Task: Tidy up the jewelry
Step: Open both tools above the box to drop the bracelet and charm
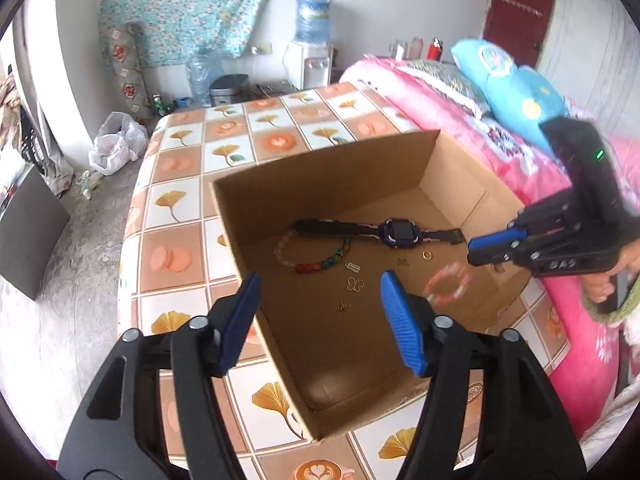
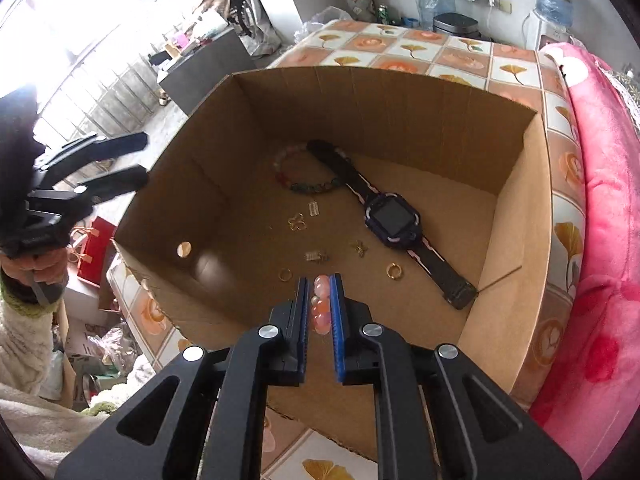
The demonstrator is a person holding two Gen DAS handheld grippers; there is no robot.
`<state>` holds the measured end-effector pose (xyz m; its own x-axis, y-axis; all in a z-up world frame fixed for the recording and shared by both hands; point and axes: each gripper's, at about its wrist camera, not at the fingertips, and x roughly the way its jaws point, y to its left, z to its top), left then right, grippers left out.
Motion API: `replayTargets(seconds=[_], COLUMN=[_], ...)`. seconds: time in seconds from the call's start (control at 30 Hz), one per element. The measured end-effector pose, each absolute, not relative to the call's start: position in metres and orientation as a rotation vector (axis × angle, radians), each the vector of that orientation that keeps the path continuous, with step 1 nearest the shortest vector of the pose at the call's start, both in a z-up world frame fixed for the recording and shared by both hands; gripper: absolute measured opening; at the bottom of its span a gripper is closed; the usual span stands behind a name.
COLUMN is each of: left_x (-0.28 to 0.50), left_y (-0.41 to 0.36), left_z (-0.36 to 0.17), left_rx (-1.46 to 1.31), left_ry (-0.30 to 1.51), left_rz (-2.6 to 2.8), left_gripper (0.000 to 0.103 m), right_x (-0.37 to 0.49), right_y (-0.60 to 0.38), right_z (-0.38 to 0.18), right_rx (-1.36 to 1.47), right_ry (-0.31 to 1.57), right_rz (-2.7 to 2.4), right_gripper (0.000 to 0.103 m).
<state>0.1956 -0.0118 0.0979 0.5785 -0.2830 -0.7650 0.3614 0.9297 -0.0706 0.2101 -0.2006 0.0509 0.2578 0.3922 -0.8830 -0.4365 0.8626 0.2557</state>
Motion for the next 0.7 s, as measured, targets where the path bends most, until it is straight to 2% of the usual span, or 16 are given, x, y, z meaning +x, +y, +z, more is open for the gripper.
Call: replayTargets(seconds=[0.2, 0.27, 0.33, 0.4, 0.57, 0.67, 0.7], left_x=[0.183, 0.180, 0.177, 0.176, 0.172, 0.167, 0.166], left_y=[0.009, 0.017, 0.024, 0.029, 0.026, 0.018, 0.018], left_z=[0.096, 0.090, 0.082, 0.069, 0.036, 0.029, 0.029], left_rx=[0.002, -0.054, -0.124, -0.208, -0.340, -0.326, -0.325], left_ry=[0.871, 0.889, 0.908, 0.946, 1.028, 1.016, 1.008], left_rz=[-0.358, -0.367, -0.384, -0.408, -0.455, -0.427, -0.421], left_gripper=[0.072, 0.074, 0.077, 0.078, 0.079, 0.080, 0.081], right_x=[0.190, 0.178, 0.168, 0.164, 0.188, 0.192, 0.189], right_y=[-0.217, -0.229, -0.243, -0.256, -0.286, -0.286, -0.282], right_z=[0.069, 0.087, 0.099, 0.099, 0.048, 0.023, 0.019], right_rx=[-0.086, -0.106, -0.147, -0.160, 0.048, 0.203, 0.246], right_ry=[1.071, 0.963, 0.853, 0.810, 1.025, 1.127, 1.138], right_rz=[0.475, 0.402, 0.287, 0.196, 0.220, 0.332, 0.370], right_gripper=[0.030, 0.040, 0.058, 0.063, 0.066, 0.066, 0.069])
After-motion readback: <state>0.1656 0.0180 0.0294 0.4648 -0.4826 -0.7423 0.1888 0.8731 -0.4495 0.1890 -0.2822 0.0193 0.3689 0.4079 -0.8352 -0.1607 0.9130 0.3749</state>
